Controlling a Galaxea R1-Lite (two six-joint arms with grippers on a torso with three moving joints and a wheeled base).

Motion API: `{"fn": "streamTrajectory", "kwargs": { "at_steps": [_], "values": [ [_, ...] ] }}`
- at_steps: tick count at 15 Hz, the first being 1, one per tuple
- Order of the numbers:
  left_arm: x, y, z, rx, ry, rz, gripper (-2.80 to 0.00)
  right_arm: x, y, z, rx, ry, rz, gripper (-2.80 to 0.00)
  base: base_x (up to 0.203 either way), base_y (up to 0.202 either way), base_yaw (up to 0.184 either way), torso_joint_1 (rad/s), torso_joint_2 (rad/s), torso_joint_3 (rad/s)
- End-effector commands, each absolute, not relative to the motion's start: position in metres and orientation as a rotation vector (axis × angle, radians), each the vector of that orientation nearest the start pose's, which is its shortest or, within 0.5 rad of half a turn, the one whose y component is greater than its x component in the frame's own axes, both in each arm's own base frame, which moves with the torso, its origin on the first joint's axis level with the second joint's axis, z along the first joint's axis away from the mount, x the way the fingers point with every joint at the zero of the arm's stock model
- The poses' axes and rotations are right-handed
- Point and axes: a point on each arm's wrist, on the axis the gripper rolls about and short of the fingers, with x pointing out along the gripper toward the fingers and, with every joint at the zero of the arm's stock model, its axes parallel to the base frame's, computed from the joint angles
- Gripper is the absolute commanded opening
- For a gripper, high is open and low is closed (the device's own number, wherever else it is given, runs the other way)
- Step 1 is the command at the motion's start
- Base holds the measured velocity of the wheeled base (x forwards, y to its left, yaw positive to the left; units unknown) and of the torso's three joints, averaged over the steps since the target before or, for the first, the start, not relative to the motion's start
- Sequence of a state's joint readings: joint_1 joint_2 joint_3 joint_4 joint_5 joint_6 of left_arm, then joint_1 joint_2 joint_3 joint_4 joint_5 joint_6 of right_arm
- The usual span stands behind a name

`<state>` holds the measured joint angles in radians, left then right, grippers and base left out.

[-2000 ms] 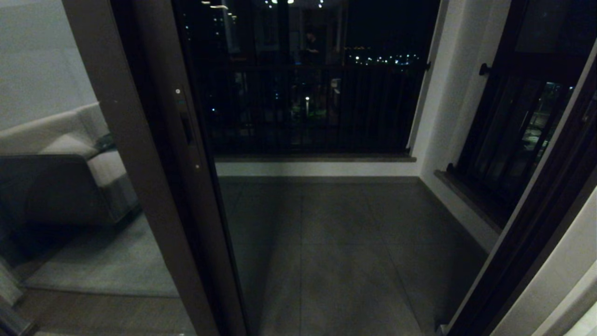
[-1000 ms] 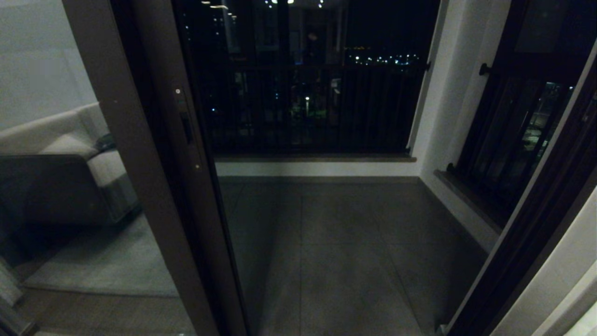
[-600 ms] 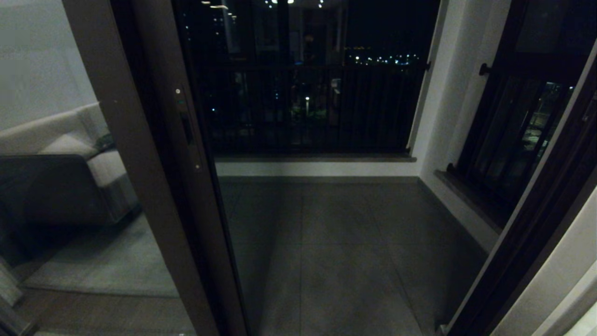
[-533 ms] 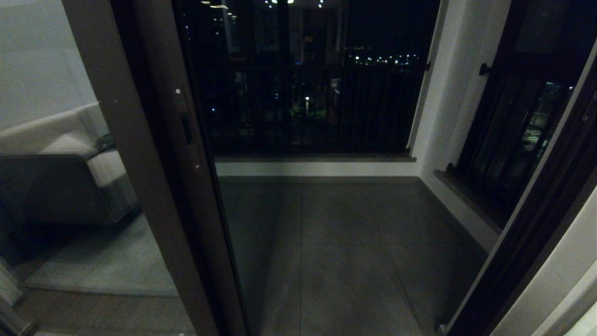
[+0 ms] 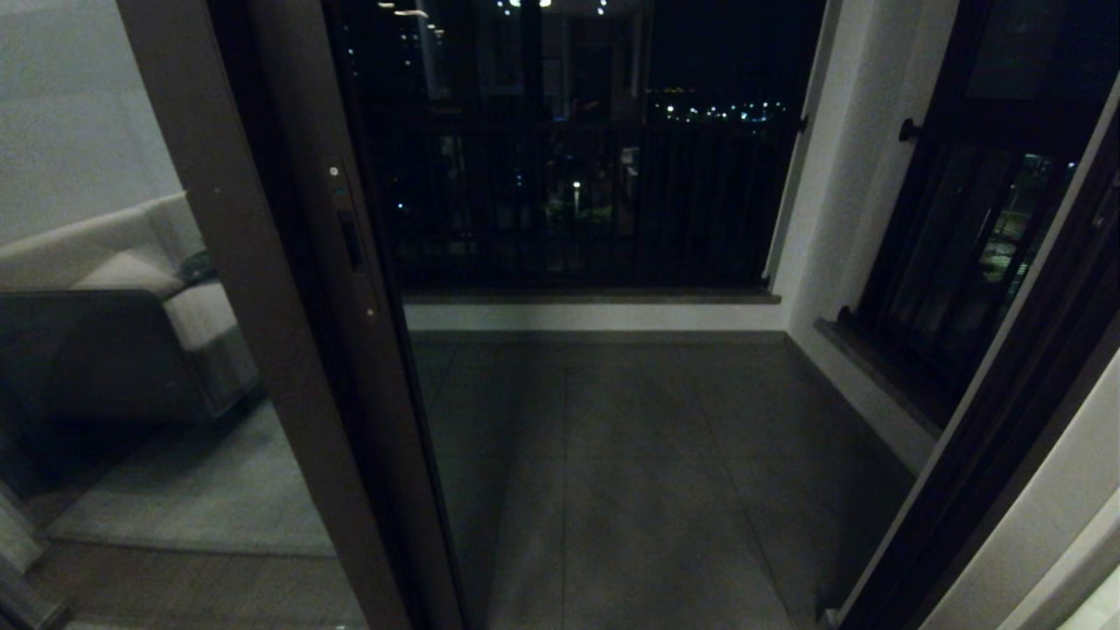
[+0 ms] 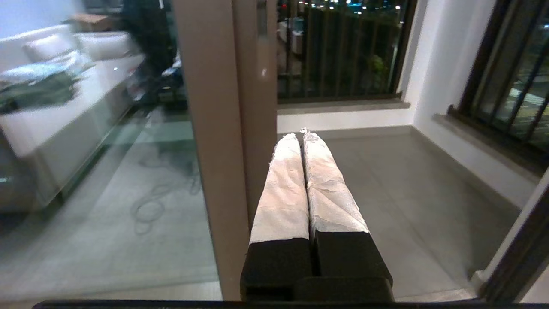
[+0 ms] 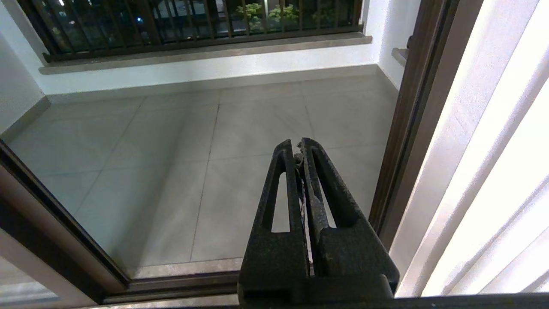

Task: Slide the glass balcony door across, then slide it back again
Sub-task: Close the slid door

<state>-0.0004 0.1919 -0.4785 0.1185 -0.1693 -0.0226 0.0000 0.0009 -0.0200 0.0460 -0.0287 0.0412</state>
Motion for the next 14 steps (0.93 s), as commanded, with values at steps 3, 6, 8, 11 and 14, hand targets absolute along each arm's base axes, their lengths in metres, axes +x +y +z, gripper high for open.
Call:
{"fn": "streamTrajectory", "kwargs": {
  "at_steps": [3,6,8,11,14],
  "values": [
    [-0.036,-0.006,0.243,-0.015,-0.056,-0.264,-2.80,-0.024,-0.001,0.076,0.041,0.027,-0.029,-2.80,0.000,0.000,0.000,0.000,0.00,0.000],
    [-0.020,-0.008,0.274,-0.032,0.051,-0.356,-2.80,-0.024,-0.001,0.076,0.041,0.027,-0.028,-2.80,0.000,0.000,0.000,0.000,0.00,0.000],
    [-0.002,-0.009,0.284,-0.045,0.115,-0.391,-2.80,-0.024,-0.001,0.076,0.041,0.027,-0.030,-2.80,0.000,0.000,0.000,0.000,0.00,0.000],
    [0.020,-0.009,0.304,-0.051,0.139,-0.398,-2.80,-0.024,-0.001,0.076,0.041,0.027,-0.029,-2.80,0.000,0.000,0.000,0.000,0.00,0.000],
    [0.041,-0.009,0.329,-0.054,0.155,-0.403,-2.80,-0.024,-0.001,0.076,0.041,0.027,-0.030,-2.80,0.000,0.000,0.000,0.000,0.00,0.000]
  ]
}}
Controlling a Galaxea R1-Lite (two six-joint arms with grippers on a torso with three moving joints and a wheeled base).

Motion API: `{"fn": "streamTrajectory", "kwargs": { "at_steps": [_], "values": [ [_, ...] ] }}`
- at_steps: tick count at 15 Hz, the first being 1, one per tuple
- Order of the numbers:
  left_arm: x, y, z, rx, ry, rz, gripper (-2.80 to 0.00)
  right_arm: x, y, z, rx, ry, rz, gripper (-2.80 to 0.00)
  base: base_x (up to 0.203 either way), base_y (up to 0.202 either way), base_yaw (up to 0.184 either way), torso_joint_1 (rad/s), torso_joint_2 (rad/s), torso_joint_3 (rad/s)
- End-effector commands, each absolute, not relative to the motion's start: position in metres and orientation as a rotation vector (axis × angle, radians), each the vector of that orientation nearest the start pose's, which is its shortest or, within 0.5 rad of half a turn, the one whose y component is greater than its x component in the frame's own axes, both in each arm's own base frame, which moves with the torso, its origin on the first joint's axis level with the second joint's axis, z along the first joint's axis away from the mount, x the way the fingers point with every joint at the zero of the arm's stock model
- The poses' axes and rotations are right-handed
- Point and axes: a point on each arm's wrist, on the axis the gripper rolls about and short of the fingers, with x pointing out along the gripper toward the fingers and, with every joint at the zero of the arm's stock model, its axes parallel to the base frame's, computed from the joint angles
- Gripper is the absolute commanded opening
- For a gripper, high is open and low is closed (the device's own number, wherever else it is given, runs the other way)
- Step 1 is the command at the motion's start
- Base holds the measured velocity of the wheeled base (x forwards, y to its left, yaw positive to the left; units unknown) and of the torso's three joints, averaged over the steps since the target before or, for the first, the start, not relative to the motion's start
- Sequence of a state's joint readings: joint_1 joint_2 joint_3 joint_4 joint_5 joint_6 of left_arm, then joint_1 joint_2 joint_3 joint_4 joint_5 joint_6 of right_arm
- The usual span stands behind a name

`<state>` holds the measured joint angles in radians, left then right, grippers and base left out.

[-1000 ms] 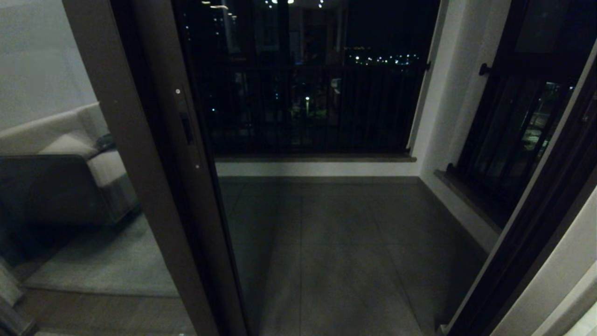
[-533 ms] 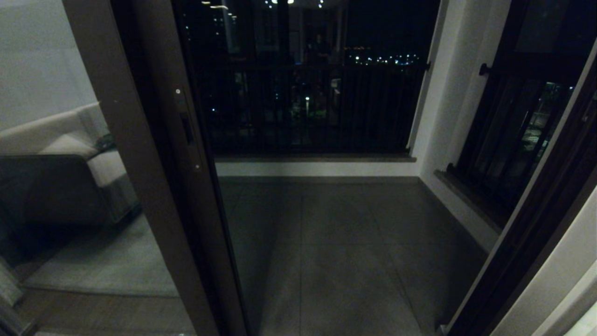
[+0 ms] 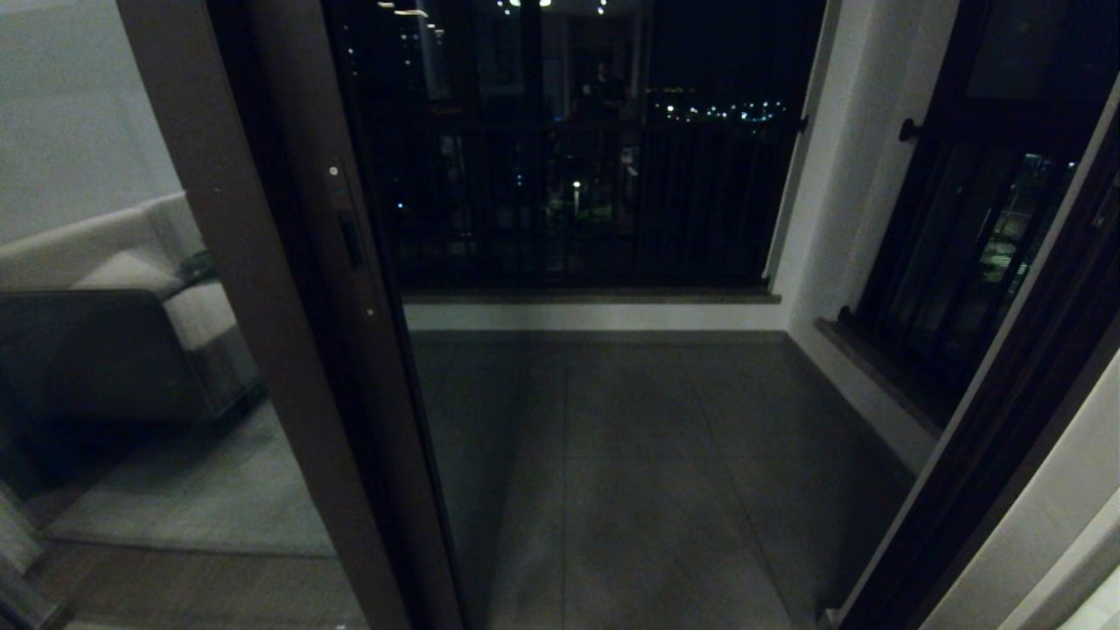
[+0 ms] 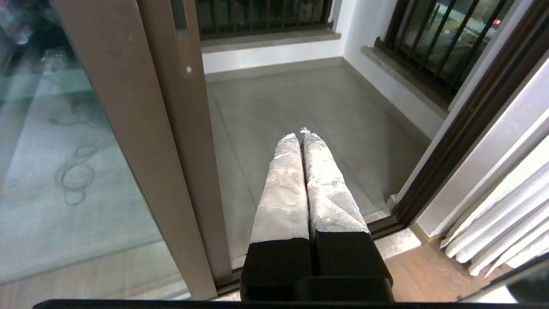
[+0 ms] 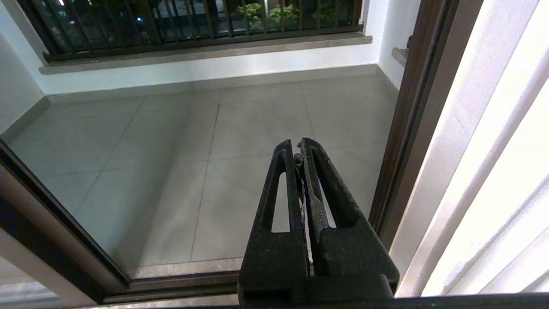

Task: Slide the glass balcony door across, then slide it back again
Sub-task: Close the slid door

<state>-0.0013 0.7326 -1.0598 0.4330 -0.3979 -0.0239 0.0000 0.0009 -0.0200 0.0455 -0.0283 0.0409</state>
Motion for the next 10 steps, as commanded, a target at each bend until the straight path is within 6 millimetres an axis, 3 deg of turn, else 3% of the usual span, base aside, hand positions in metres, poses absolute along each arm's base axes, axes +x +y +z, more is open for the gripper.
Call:
{"fn": "streamTrajectory", "kwargs": {
  "at_steps": [1,4,6,10],
  "values": [
    [0.046,-0.010,0.336,-0.058,0.178,-0.420,-2.80,-0.024,-0.001,0.076,0.041,0.027,-0.030,-2.80,0.000,0.000,0.000,0.000,0.00,0.000],
    [0.074,-0.017,0.341,-0.070,0.278,-0.497,-2.80,-0.024,-0.001,0.076,0.041,0.027,-0.030,-2.80,0.000,0.000,0.000,0.000,0.00,0.000],
    [0.104,-0.023,0.338,-0.075,0.354,-0.506,-2.80,-0.024,-0.001,0.076,0.041,0.027,-0.030,-2.80,0.000,0.000,0.000,0.000,0.00,0.000],
    [0.163,-0.050,0.343,-0.077,0.444,-0.401,-2.80,-0.024,-0.001,0.076,0.041,0.027,-0.030,-2.80,0.000,0.000,0.000,0.000,0.00,0.000]
  ]
}}
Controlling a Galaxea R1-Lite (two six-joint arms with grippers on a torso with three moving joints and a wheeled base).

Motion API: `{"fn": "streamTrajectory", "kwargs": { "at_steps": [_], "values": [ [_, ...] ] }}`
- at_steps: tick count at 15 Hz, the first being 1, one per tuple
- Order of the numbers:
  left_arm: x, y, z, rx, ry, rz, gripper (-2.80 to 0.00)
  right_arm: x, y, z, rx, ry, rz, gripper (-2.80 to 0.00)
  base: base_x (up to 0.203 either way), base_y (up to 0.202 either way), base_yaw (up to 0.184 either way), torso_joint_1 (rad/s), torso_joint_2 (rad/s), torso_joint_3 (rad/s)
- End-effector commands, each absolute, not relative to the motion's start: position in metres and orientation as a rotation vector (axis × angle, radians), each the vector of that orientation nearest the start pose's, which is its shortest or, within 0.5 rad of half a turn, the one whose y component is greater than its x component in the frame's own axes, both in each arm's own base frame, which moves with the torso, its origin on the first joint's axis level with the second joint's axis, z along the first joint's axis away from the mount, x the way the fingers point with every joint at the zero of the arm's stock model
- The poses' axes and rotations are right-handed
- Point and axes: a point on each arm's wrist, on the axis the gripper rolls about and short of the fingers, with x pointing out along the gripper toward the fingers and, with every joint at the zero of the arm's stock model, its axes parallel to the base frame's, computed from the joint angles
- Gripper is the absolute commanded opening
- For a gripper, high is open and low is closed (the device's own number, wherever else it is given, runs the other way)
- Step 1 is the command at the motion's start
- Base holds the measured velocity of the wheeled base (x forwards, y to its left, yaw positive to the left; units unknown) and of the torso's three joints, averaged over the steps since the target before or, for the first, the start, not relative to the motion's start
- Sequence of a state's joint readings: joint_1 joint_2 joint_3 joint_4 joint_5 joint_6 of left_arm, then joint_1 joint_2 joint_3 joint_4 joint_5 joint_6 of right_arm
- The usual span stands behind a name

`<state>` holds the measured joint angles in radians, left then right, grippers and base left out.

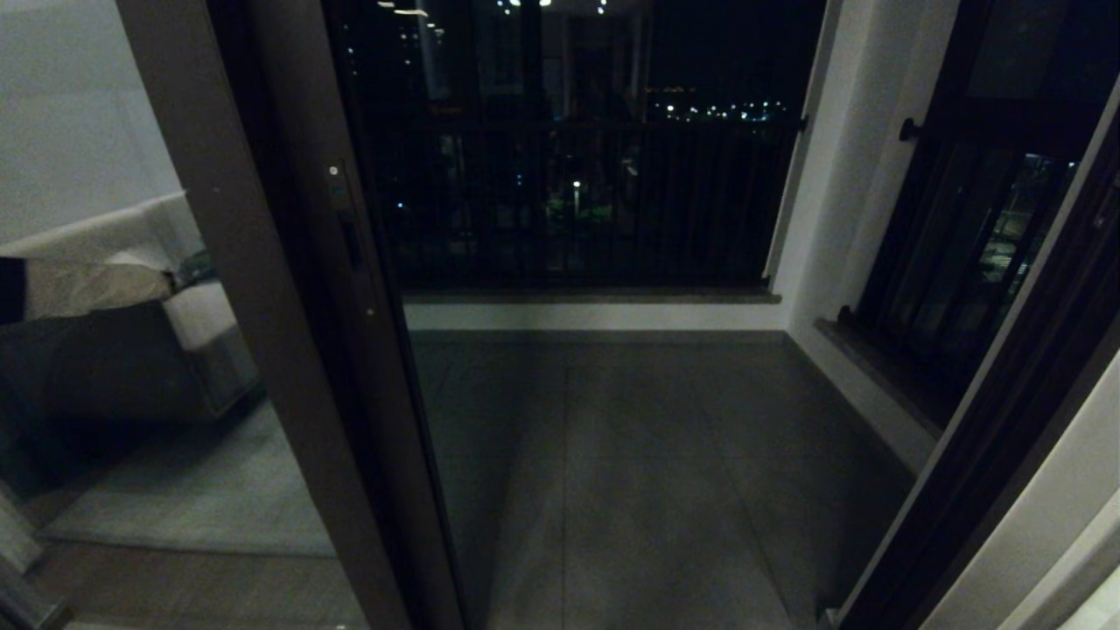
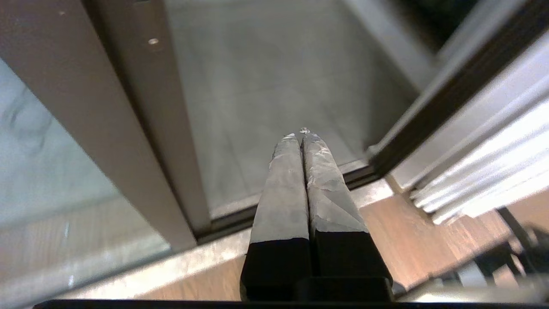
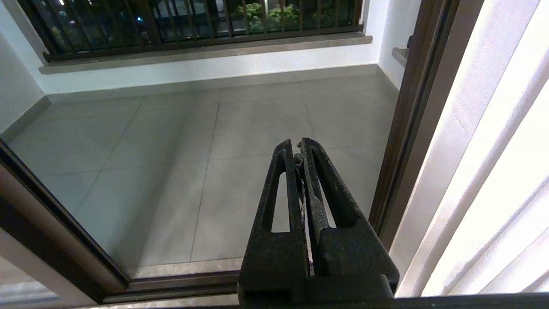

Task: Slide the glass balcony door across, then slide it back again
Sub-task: Close the slid door

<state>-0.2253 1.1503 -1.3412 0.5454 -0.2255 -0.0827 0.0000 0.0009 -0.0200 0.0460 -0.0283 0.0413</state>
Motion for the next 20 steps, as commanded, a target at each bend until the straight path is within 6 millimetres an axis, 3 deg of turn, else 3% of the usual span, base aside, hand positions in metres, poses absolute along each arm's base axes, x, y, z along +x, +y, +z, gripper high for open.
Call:
{"fn": "streamTrajectory", "kwargs": {
  "at_steps": [1,6,7,8,12,14,17,20],
  "values": [
    [0.175,-0.058,0.350,-0.083,0.432,-0.382,-2.80,-0.024,-0.001,0.076,0.041,0.027,-0.030,-2.80,0.000,0.000,0.000,0.000,0.00,0.000],
    [0.229,-0.082,0.358,-0.071,0.444,-0.343,-2.80,-0.024,-0.001,0.076,0.041,0.027,-0.030,-2.80,0.000,0.000,0.000,0.000,0.00,0.000],
    [0.232,-0.088,0.355,-0.053,0.450,-0.364,-2.28,-0.024,-0.001,0.076,0.041,0.027,-0.029,-2.80,0.000,0.000,0.000,0.000,0.00,0.000],
    [0.237,-0.092,0.352,-0.038,0.461,-0.373,0.00,-0.024,-0.001,0.076,0.041,0.027,-0.028,-2.80,0.000,0.000,0.000,0.000,0.00,0.000],
    [0.274,-0.105,0.345,-0.001,0.472,-0.385,0.00,-0.024,-0.001,0.076,0.041,0.027,-0.029,-2.80,0.000,0.000,0.000,0.000,0.00,0.000],
    [0.276,-0.104,0.344,0.032,0.467,-0.431,0.00,-0.024,-0.001,0.076,0.041,0.027,-0.030,-2.80,0.000,0.000,0.000,0.000,0.00,0.000],
    [0.286,-0.083,0.343,0.040,0.466,-0.420,0.00,-0.024,-0.001,0.076,0.041,0.027,-0.028,-2.80,0.000,0.000,0.000,0.000,0.00,0.000],
    [0.307,-0.067,0.331,0.055,0.495,-0.367,0.00,-0.024,-0.001,0.076,0.041,0.027,-0.028,-2.80,0.000,0.000,0.000,0.000,0.00,0.000]
  ]
}}
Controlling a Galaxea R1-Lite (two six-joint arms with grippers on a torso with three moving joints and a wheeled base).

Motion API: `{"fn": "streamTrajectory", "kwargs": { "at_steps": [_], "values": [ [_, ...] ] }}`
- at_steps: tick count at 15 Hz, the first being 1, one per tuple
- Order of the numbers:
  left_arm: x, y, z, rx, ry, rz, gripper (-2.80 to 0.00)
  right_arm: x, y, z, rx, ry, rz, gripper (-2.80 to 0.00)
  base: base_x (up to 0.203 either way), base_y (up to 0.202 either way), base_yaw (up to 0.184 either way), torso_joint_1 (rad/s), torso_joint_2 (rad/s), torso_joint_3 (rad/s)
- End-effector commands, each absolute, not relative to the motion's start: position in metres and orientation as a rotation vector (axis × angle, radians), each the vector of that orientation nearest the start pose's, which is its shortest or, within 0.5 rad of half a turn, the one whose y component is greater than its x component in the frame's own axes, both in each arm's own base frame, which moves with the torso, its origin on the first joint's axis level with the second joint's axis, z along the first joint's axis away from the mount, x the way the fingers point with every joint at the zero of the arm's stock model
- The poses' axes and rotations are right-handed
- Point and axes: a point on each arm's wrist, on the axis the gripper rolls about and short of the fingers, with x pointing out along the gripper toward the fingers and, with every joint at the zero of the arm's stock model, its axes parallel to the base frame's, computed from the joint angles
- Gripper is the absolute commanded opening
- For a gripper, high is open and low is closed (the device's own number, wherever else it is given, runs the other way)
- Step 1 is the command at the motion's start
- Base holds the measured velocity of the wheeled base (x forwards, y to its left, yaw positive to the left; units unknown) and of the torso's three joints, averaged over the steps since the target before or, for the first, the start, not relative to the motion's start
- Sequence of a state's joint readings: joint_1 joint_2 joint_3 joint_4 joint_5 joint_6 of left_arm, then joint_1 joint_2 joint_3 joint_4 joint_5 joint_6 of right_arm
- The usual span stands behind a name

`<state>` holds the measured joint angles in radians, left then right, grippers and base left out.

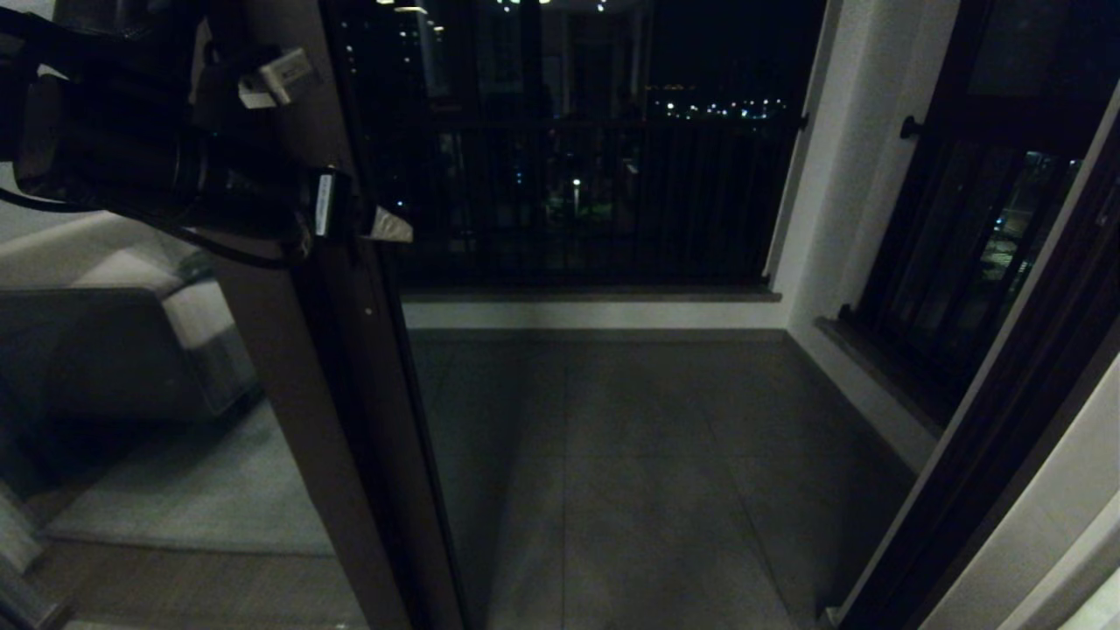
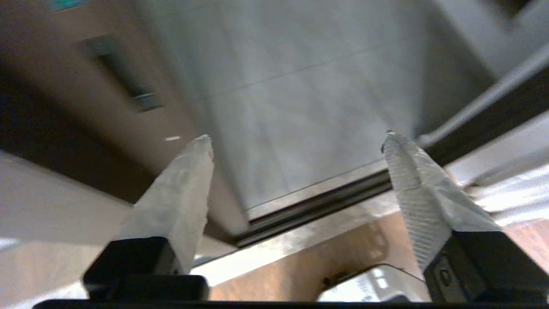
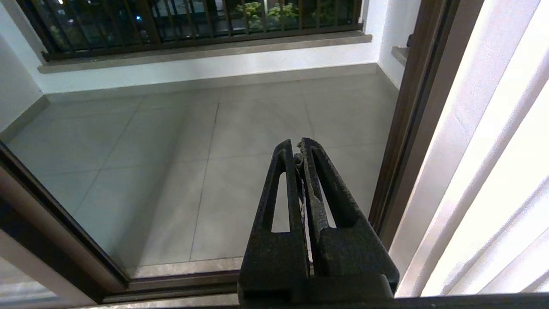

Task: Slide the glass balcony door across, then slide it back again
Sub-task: Close the slid door

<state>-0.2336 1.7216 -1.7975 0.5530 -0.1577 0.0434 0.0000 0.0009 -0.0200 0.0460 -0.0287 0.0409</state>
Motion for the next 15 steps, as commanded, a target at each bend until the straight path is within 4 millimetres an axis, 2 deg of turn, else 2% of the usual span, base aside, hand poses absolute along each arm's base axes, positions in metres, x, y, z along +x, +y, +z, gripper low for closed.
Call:
{"fn": "streamTrajectory", "kwargs": {
  "at_steps": [1,9,12,15],
  "values": [
    [0.3120,-0.0652,0.3300,0.052,0.494,-0.358,0.00,-0.0243,-0.0007,0.0763,0.041,0.027,-0.030,-2.80,0.000,0.000,0.000,0.000,0.00,0.000],
    [0.3169,-0.0706,0.3231,0.049,0.518,-0.373,0.00,-0.0243,-0.0007,0.0763,0.041,0.027,-0.030,-2.80,0.000,0.000,0.000,0.000,0.00,0.000],
    [0.3111,-0.0716,0.3295,0.053,0.496,-0.380,0.00,-0.0243,-0.0006,0.0763,0.041,0.027,-0.028,-2.80,0.000,0.000,0.000,0.000,0.00,0.000],
    [0.3134,-0.0721,0.3273,0.055,0.502,-0.379,0.00,-0.0243,-0.0007,0.0763,0.041,0.027,-0.030,-2.80,0.000,0.000,0.000,0.000,0.00,0.000]
  ]
}}
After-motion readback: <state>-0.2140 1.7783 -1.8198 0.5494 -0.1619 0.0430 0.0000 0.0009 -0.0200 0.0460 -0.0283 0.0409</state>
